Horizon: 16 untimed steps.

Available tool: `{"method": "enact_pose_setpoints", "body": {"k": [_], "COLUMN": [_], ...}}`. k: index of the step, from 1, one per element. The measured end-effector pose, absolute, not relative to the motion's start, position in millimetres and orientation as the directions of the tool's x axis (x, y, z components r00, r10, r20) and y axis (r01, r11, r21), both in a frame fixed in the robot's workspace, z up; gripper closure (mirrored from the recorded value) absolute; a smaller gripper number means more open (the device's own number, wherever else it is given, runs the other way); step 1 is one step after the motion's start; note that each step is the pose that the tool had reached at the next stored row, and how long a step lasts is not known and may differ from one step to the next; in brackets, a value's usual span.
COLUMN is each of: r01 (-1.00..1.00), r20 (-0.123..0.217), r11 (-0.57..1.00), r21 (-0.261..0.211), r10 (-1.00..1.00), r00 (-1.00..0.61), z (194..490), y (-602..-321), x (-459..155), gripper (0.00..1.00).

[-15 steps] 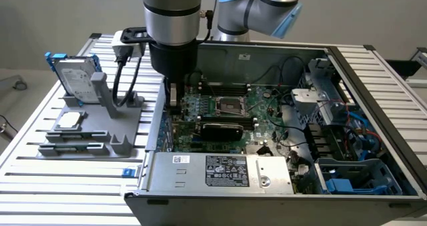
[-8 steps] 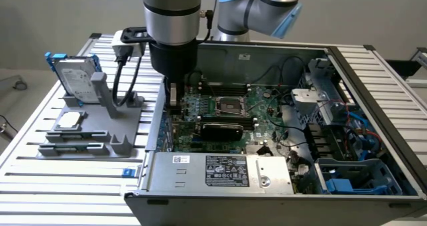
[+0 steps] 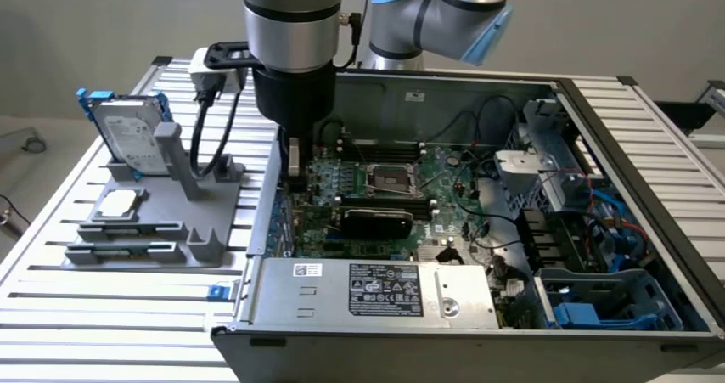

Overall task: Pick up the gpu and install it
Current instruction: 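Press down on the gpu until it lock into place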

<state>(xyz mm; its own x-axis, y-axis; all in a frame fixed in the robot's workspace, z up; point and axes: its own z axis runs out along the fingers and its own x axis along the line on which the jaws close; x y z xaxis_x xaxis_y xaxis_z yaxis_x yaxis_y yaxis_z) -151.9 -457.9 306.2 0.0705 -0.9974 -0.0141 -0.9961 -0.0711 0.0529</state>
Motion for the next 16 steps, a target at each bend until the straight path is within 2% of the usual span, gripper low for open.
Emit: {"method": "enact_pose_setpoints", "body": {"k": [16], "r01": [-0.997], "r20": [-0.014], "r11": [-0.054], "r21": [0.053], "r10": [-0.998], "r00": [0.054], "z": [305.9], "y": [-457.8], "x": [-154.4], "gripper": [0.89]}}
